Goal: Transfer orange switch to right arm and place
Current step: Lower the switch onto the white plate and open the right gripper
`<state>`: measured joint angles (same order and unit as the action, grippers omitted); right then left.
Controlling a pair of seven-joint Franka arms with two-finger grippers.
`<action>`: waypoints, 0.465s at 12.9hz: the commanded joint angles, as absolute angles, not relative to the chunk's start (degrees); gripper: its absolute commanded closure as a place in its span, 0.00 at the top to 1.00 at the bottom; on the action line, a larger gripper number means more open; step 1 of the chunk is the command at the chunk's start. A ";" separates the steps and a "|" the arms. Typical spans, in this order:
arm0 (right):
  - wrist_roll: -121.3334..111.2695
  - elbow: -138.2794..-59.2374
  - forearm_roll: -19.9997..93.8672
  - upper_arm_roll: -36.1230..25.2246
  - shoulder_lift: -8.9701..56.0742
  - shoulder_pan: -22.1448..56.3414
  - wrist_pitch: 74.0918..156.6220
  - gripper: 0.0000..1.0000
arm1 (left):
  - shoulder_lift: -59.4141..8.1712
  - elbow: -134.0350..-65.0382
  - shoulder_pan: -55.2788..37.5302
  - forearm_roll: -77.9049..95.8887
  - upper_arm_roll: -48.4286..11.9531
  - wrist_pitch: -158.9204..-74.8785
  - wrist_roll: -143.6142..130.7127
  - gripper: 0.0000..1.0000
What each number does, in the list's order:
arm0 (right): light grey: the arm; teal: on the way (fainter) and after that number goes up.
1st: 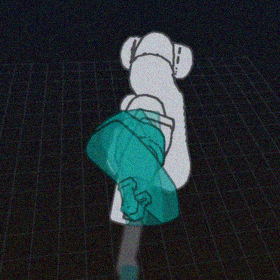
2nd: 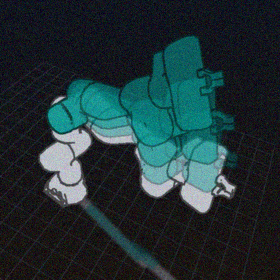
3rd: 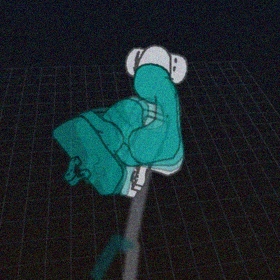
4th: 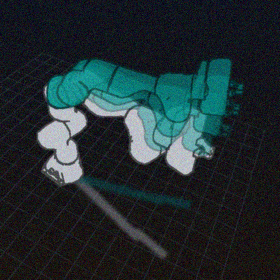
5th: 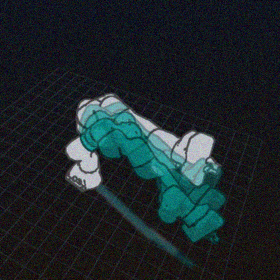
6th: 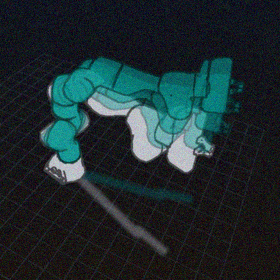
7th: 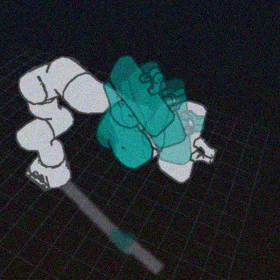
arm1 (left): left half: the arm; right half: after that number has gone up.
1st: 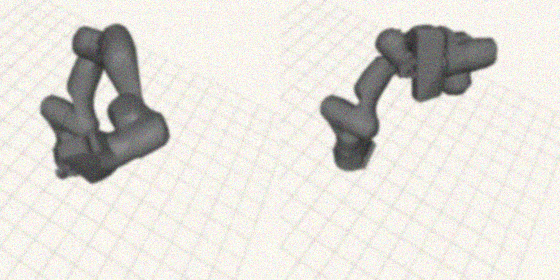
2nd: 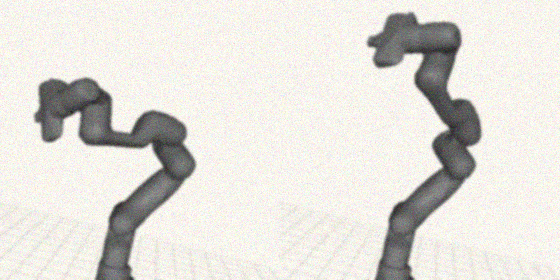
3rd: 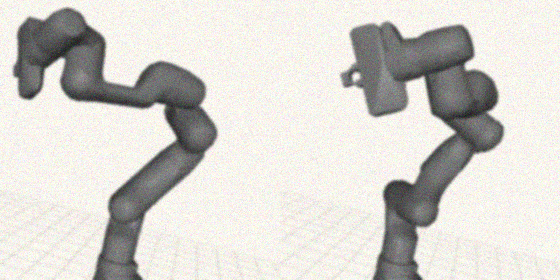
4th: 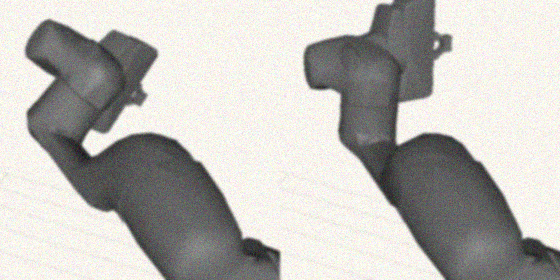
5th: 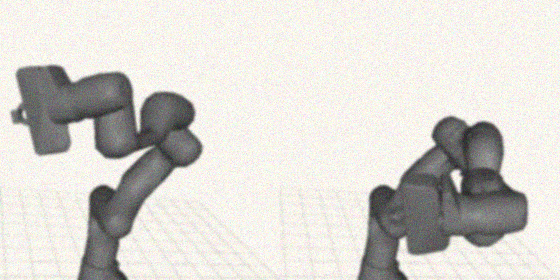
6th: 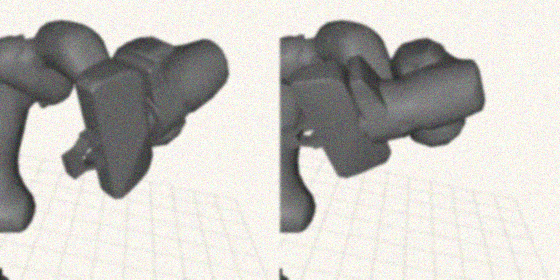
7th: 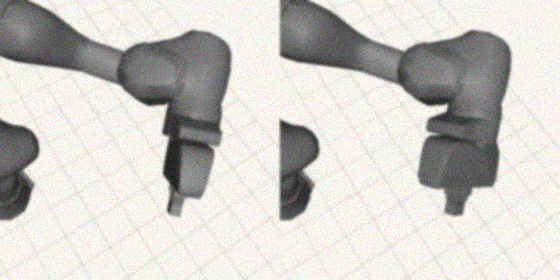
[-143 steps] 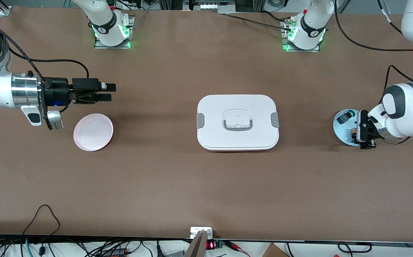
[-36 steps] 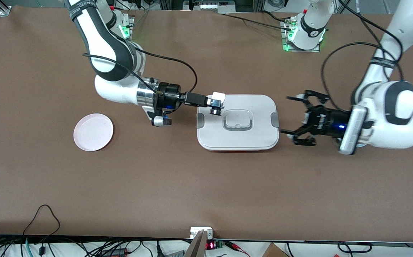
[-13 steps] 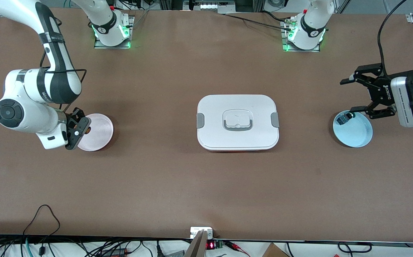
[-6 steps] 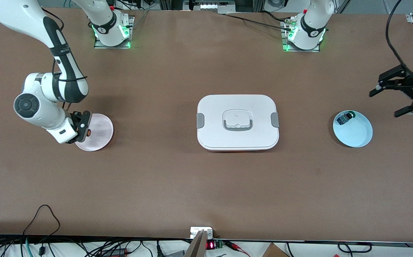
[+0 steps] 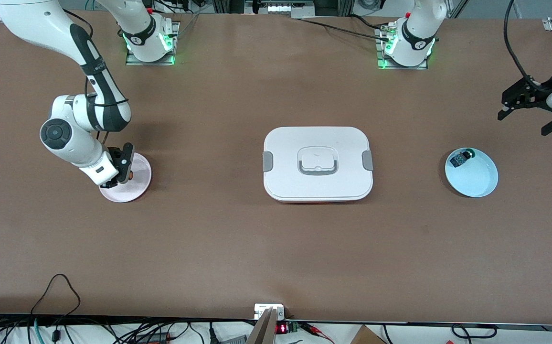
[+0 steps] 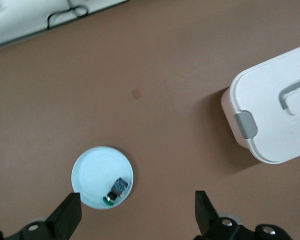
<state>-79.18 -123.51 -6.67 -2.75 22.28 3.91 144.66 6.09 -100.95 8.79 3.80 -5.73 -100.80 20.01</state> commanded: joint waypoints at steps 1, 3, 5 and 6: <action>-79.81 -124.98 -7.38 -2.55 22.50 3.78 147.03 0.14 | 9.31 -105.38 6.34 1.41 -3.26 -99.68 8.30 1.00; -79.80 -125.42 -7.47 -2.37 22.67 3.87 148.36 0.14 | 9.23 -104.16 4.23 -1.48 -3.34 -97.22 0.48 1.00; -79.80 -125.77 -7.47 -2.37 22.94 3.87 148.36 0.14 | 8.62 -103.27 4.04 -1.84 -3.87 -96.15 -4.03 1.00; -79.80 -125.86 -7.38 -2.37 23.03 3.87 148.36 0.14 | 7.92 -103.01 3.96 -1.76 -3.87 -96.07 -4.30 1.00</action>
<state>-79.28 -124.85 -6.68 -2.54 23.28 3.95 147.17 7.98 -103.51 4.92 -0.16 -4.29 -97.22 -1.45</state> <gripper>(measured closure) 0.661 0.000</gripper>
